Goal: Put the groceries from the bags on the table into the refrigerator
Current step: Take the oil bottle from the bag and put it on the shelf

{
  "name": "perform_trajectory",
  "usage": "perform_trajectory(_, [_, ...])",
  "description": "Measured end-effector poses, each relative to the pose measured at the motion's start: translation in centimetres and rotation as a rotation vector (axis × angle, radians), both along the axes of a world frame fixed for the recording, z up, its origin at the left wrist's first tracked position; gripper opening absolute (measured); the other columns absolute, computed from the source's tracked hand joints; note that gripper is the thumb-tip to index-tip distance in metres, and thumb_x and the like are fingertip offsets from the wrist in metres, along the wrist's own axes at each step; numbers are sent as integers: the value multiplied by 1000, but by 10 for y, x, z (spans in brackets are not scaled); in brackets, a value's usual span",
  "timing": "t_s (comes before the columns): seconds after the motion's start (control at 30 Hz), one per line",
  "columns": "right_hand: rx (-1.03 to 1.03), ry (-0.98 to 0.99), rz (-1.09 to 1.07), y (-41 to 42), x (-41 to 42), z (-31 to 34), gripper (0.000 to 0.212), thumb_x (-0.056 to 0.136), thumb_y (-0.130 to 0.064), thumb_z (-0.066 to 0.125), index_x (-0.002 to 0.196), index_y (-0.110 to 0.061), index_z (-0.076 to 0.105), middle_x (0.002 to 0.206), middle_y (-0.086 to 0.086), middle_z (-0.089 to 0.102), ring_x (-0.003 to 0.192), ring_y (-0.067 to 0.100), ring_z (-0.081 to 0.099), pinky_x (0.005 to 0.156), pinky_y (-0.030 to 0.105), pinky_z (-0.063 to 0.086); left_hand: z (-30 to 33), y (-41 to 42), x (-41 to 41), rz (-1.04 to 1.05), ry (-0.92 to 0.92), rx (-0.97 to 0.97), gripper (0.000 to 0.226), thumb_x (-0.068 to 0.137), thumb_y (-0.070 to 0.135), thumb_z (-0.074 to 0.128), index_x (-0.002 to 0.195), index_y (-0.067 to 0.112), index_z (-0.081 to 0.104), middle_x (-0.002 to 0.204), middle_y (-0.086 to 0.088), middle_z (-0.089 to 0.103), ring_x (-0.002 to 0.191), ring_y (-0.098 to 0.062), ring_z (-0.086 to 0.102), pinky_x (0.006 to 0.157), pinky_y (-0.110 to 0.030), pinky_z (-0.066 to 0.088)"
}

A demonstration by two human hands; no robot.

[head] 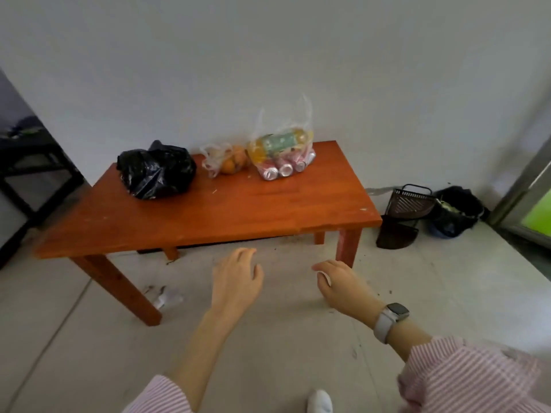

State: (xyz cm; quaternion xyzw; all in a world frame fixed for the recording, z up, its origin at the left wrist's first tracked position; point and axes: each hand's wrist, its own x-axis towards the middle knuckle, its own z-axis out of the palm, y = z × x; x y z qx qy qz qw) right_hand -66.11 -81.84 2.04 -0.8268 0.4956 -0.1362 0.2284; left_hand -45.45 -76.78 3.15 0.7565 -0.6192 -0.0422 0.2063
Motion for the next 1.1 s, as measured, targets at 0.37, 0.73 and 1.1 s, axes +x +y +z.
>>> perform_trajectory(0.37, [-47,4,79,-264,124,15,30,92,-15,40,118,-10,55,117,9,57,112,27,51,92,39,42,26,-242,111,56,12,-47,36,93,24,45,128,18,48,133,-1,47,122,-17,44,98,-31,36])
perform_trajectory(0.73, [-195,-87,-15,-459,211,25,47,92,-14,43,137,-10,34,126,12,54,116,26,50,88,34,42,21,-451,183,-186,-58,-177,33,84,7,56,117,10,59,122,-7,57,115,-24,53,97,-38,42])
perform_trajectory(1.1, [-270,233,46,-566,266,-22,56,87,-31,36,137,-6,37,138,14,45,136,32,30,114,47,5,2,-597,245,-531,-548,141,49,85,38,53,130,21,47,156,-2,10,142,-30,-2,109,-54,-3])
